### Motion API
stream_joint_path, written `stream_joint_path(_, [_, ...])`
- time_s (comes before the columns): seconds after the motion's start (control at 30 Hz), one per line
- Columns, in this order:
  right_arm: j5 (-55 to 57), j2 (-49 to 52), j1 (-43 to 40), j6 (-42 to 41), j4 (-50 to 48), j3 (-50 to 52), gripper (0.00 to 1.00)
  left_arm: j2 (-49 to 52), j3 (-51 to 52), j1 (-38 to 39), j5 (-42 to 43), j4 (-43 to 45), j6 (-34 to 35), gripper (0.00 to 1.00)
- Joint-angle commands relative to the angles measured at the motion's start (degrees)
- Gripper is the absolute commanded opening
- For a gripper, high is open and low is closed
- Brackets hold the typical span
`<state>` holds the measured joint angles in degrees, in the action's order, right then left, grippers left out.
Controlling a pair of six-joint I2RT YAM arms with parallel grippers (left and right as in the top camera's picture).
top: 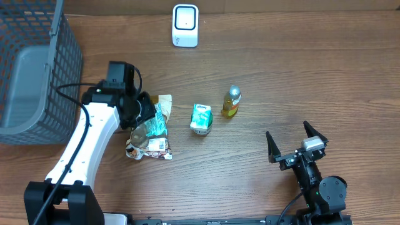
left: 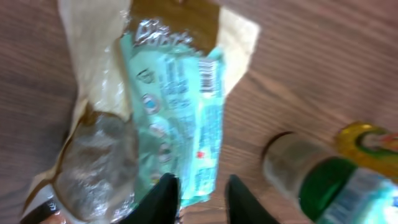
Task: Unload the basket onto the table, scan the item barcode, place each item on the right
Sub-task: 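Lower the wipes pack onto the table left of the tissues, release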
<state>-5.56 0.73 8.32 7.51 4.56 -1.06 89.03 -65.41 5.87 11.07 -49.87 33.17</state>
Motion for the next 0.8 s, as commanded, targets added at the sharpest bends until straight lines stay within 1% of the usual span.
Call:
stream_joint_path(0.0, [0.37, -0.57, -0.15, -0.13, -0.17, 0.61, 1.0, 0.68, 0.13, 0.31, 3.93, 0.46, 0.02, 0.19])
stream_joint_path(0.07, [0.37, -0.57, -0.15, -0.13, -0.17, 0.61, 1.0, 2.1, 0.61, 0.44, 6.27, 0.42, -0.83, 0.17])
stream_joint_path(0.13, [0.37, -0.57, -0.15, -0.13, -0.17, 0.61, 1.0, 3.89, 0.72, 0.52, 8.66, 0.42, -3.37, 0.14])
stream_joint_path(0.23, [0.37, -0.57, -0.15, -0.13, -0.17, 0.61, 1.0, 6.58, 0.74, 0.5, 9.57, 0.39, -4.92, 0.1])
stream_joint_path(0.4, [0.37, -0.57, -0.15, -0.13, -0.17, 0.61, 1.0, 10.34, 0.76, 0.42, 9.25, -1.31, -8.02, 0.11])
stream_joint_path(0.47, [0.37, -0.57, -0.15, -0.13, -0.17, 0.61, 1.0, 11.98, 0.76, 0.42, 7.17, -2.84, -9.44, 0.11])
stream_joint_path(0.6, [0.37, -0.57, -0.15, -0.13, -0.17, 0.61, 1.0, 15.3, 0.76, 0.42, -3.85, -5.95, -8.07, 0.09])
stream_joint_path(0.7, [0.37, -0.57, -0.15, -0.13, -0.17, 0.61, 1.0, 16.87, 0.76, 0.42, -5.27, -5.18, -8.81, 0.11])
stream_joint_path(0.77, [0.37, -0.57, -0.15, -0.15, -0.17, 0.61, 1.0, 17.22, 0.76, 0.42, -5.03, -4.33, -9.4, 0.15])
